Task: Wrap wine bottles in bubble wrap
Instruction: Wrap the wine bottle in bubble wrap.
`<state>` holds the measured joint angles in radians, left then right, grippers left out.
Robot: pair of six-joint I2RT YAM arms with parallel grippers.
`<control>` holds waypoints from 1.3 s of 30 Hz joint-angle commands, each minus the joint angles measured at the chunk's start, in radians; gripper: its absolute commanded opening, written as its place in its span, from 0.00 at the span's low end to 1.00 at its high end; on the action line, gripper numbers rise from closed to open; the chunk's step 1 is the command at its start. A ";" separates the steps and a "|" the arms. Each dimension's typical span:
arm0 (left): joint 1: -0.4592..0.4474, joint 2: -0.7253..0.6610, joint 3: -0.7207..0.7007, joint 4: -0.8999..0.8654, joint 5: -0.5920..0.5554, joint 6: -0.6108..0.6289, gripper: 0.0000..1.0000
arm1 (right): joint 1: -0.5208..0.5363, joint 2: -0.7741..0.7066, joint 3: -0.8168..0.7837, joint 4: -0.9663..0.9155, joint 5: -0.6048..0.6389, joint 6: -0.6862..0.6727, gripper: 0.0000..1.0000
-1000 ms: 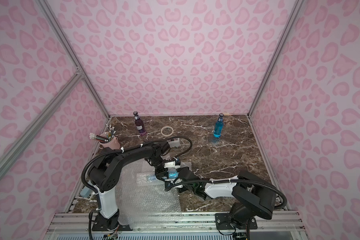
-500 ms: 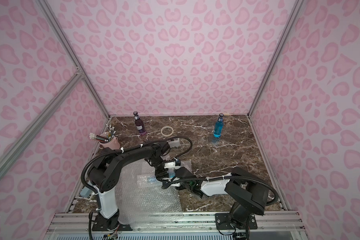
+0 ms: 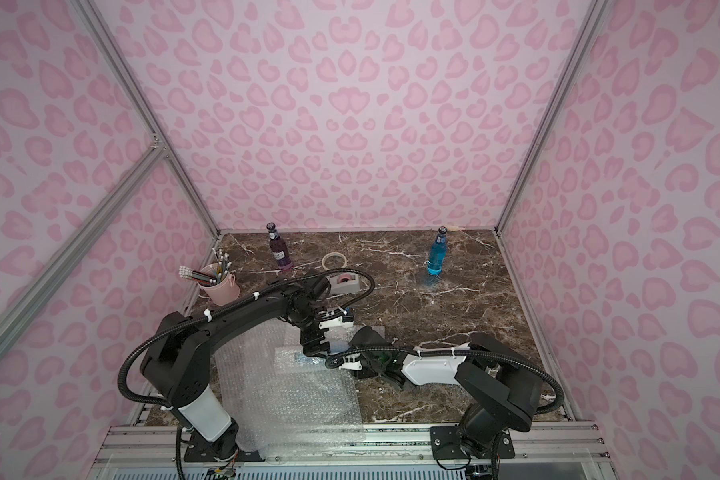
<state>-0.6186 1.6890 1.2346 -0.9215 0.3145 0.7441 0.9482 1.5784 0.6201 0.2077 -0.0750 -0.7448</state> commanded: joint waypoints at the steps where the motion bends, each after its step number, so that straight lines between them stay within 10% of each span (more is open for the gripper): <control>1: 0.020 -0.071 -0.027 -0.089 -0.065 -0.027 0.93 | -0.032 0.011 0.026 -0.185 -0.071 0.112 0.50; 16: 0.001 -0.480 -0.430 0.343 -0.137 0.074 0.92 | -0.265 0.138 0.274 -0.535 -0.484 0.238 0.54; 39: -0.133 -0.165 -0.366 0.652 -0.314 0.257 0.81 | -0.408 0.297 0.405 -0.693 -0.654 0.301 0.68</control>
<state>-0.7521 1.4960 0.8474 -0.2905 0.0074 0.9794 0.5430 1.8675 1.0351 -0.3992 -0.7971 -0.4637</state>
